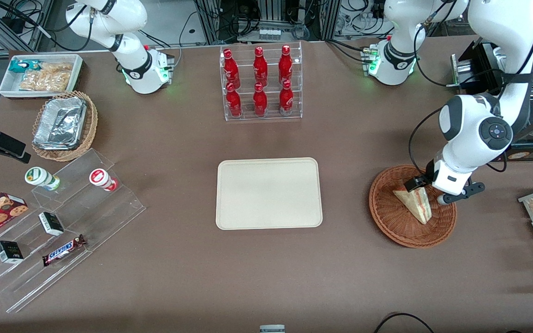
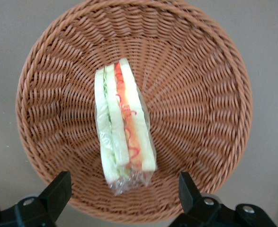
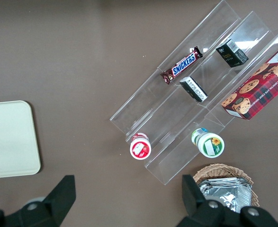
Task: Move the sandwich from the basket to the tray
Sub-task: 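Lower the left gripper and close it on the wrapped sandwich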
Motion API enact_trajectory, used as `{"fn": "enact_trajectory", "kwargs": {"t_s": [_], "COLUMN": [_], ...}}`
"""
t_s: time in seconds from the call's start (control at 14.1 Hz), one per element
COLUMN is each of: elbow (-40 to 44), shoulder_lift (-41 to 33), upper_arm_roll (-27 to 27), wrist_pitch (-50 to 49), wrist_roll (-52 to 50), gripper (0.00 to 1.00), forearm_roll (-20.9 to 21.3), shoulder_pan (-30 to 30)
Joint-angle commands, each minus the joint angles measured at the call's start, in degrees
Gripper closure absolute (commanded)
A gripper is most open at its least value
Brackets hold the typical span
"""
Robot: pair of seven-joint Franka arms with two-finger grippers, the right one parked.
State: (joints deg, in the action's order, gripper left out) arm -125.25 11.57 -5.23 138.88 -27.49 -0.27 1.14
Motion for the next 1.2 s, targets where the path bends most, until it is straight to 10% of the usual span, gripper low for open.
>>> {"fn": "enact_trajectory", "kwargs": {"t_s": [0.0, 0.42, 0.78, 1.13], "elbow": [-1.0, -0.8, -0.9, 6.7], "shoulder_lift": [1.6, 6.3, 6.5, 5.2], "upper_arm_roll": [-0.5, 0.6, 0.7, 0.3], "wrist_pitch": [4.8, 8.6, 8.3, -3.9], "wrist_roll": [-10.4, -18.6, -18.0, -12.9], "gripper": [0.0, 0.0, 0.89, 0.99], "forearm_roll": [0.4, 0.4, 0.5, 1.9], "shoulder_pan": [0.6, 0.6, 0.6, -0.4]}}
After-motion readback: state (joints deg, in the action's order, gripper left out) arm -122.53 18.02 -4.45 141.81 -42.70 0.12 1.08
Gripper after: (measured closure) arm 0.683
